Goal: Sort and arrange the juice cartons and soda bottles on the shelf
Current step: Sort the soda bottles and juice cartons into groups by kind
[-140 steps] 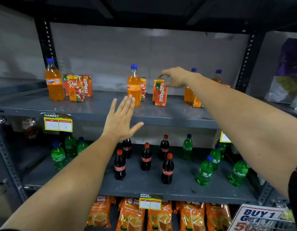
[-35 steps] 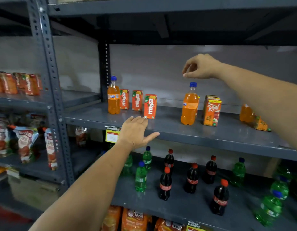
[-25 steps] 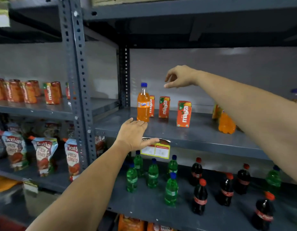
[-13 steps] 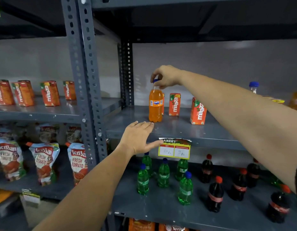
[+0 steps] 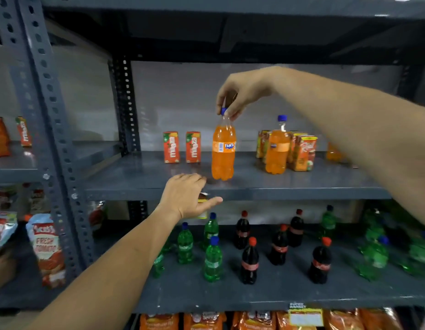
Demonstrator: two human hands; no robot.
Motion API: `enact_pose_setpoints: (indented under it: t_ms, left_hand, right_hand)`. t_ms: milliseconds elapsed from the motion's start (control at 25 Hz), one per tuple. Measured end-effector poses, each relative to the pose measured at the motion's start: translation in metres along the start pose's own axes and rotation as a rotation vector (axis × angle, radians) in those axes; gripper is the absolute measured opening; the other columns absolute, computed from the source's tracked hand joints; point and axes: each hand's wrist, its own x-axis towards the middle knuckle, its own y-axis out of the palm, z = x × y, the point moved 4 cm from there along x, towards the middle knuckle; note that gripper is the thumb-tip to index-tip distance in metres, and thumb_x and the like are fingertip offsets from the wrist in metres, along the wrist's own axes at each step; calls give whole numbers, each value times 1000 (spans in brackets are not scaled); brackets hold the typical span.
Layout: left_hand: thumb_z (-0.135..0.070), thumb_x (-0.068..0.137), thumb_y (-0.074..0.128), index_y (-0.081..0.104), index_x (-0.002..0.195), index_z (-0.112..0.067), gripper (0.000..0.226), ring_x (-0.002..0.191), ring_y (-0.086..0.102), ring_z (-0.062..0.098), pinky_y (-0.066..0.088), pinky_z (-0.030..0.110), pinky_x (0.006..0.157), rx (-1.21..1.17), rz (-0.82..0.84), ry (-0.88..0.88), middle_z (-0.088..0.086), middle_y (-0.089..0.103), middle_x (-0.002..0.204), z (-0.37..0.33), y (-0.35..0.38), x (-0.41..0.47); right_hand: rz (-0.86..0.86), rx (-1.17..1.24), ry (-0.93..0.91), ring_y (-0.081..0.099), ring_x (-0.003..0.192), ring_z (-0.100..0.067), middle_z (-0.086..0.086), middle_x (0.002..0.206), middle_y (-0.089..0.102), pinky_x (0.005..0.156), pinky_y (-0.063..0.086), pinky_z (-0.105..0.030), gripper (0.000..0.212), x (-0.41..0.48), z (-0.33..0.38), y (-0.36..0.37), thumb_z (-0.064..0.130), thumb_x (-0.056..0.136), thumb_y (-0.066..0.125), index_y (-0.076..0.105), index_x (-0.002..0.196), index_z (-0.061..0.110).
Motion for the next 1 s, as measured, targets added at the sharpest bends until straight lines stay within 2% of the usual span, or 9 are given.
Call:
enact_pose_setpoints:
  t_ms: [200, 400, 600, 720, 800, 880, 1000]
  left_hand:
    - [-76, 78, 16, 58, 119, -10, 88, 105, 60, 26, 43, 38, 89, -63, -14, 51, 5, 63, 121, -90, 9, 35]
    - [-73, 79, 13, 58, 110, -12, 82, 93, 60, 24, 43, 36, 80, -99, -15, 48, 3, 65, 108, -187, 20, 87]
    - [-71, 82, 15, 56, 114, -12, 78, 100, 59, 23, 46, 37, 82, -60, -19, 66, 3, 64, 113, -260, 31, 131]
    - [-72, 82, 12, 55, 101, -15, 74, 87, 58, 22, 41, 34, 67, -15, -17, 61, 2, 63, 98, -284, 31, 150]
    - [-74, 81, 9, 55, 95, -17, 74, 81, 57, 21, 36, 33, 61, 8, -11, 63, 0, 61, 90, -289, 31, 156]
    - [-75, 79, 4, 57, 98, -18, 80, 80, 58, 20, 40, 33, 61, 22, -15, 65, -1, 61, 90, -289, 33, 157]
    - [-74, 78, 2, 58, 106, -17, 84, 86, 59, 19, 43, 33, 62, 39, -36, 62, -2, 64, 98, -289, 35, 158]
  right_hand:
    - [84, 17, 89, 73, 88, -17, -10, 102, 72, 68, 58, -21, 20, -73, -78, -20, 11, 84, 67, 68, 105, 12]
    - [73, -15, 173, 74, 84, -17, -11, 100, 72, 64, 57, -19, 20, -134, -175, -44, 8, 84, 67, 69, 104, 11]
    - [40, -27, 227, 73, 84, -18, -12, 101, 72, 68, 59, -23, 21, -168, -256, -50, 6, 85, 66, 68, 106, 9]
    - [0, -26, 215, 71, 90, -22, -15, 104, 70, 78, 58, -31, 22, -180, -295, -42, 8, 86, 65, 67, 108, 8]
    - [-43, 35, 183, 70, 93, -25, -14, 105, 70, 75, 57, -30, 22, -186, -312, -40, 9, 86, 65, 66, 108, 9]
    - [-24, 86, 167, 69, 97, -26, -10, 106, 69, 73, 57, -29, 23, -193, -323, -41, 12, 85, 67, 66, 108, 16]
    - [23, 164, 141, 66, 102, -21, -2, 113, 67, 83, 57, -40, 33, -204, -335, -46, 15, 82, 70, 64, 111, 30]
